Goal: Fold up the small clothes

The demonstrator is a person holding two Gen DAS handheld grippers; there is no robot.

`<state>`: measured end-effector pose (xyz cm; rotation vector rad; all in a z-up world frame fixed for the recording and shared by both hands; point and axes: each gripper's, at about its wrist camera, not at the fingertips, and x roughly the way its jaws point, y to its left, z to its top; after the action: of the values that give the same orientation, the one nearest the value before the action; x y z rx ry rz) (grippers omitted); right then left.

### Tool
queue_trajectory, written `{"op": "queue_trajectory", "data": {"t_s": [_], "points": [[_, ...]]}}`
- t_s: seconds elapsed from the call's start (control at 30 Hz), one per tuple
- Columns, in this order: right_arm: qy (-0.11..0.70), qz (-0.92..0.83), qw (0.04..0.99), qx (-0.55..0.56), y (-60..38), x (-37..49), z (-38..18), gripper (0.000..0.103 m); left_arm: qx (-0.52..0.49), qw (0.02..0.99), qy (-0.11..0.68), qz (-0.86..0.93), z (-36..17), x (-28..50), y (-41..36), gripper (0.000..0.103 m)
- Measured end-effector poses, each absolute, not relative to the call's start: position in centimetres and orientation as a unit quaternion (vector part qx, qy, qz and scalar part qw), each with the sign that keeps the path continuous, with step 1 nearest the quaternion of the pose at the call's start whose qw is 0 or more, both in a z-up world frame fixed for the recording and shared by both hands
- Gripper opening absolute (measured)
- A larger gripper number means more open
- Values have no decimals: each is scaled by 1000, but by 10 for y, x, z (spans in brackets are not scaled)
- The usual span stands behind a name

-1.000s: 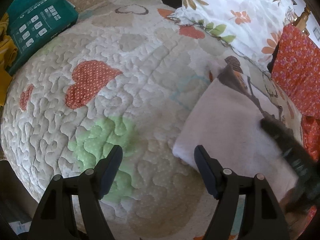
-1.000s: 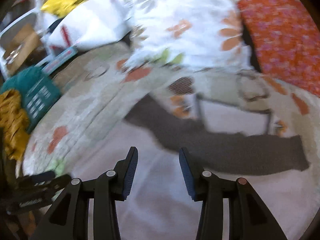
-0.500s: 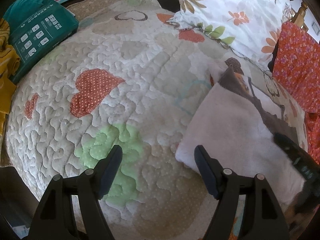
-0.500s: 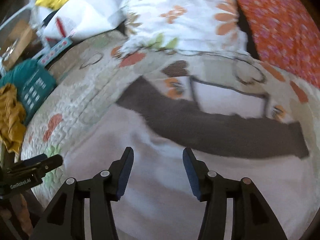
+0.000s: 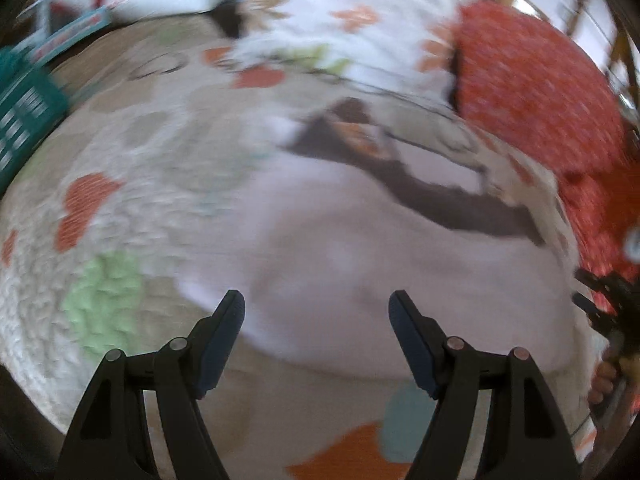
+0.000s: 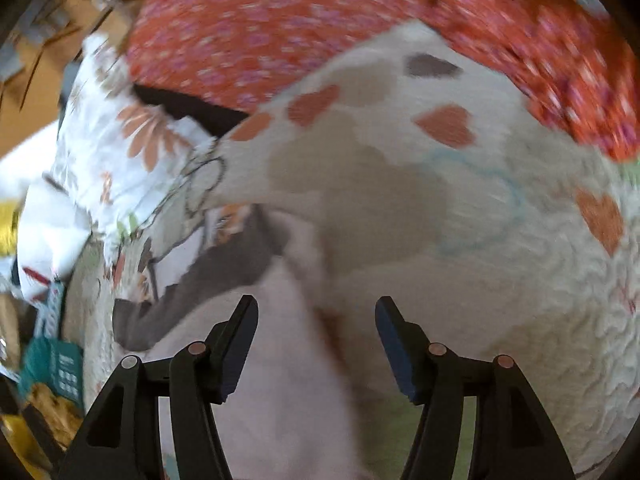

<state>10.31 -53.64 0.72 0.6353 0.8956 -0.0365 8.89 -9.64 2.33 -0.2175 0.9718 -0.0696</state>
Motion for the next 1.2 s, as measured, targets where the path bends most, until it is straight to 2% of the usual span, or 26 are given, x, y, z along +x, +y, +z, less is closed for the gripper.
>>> {"op": "queue_trajectory", "data": {"t_s": [0.3, 0.43, 0.53, 0.67, 1.07, 1.2], "points": [[428, 50, 810, 398, -573, 97, -33, 66, -29, 863, 492, -114, 6, 83, -203, 74], [418, 90, 783, 452, -571, 107, -50, 69, -29, 859, 496, -119, 4, 83, -221, 74], [403, 99, 781, 466, -570, 112, -50, 77, -35, 857, 500, -118, 3, 86, -226, 74], [389, 141, 764, 495, -563, 122, -52, 77, -39, 854, 506, -117, 1, 88, -229, 74], [391, 131, 791, 452, -522, 147, -48, 77, -14, 854, 510, -107, -4, 90, -230, 74], [397, 124, 796, 439, -512, 149, -45, 68, -3, 853, 511, -102, -5, 91, -231, 74]]}}
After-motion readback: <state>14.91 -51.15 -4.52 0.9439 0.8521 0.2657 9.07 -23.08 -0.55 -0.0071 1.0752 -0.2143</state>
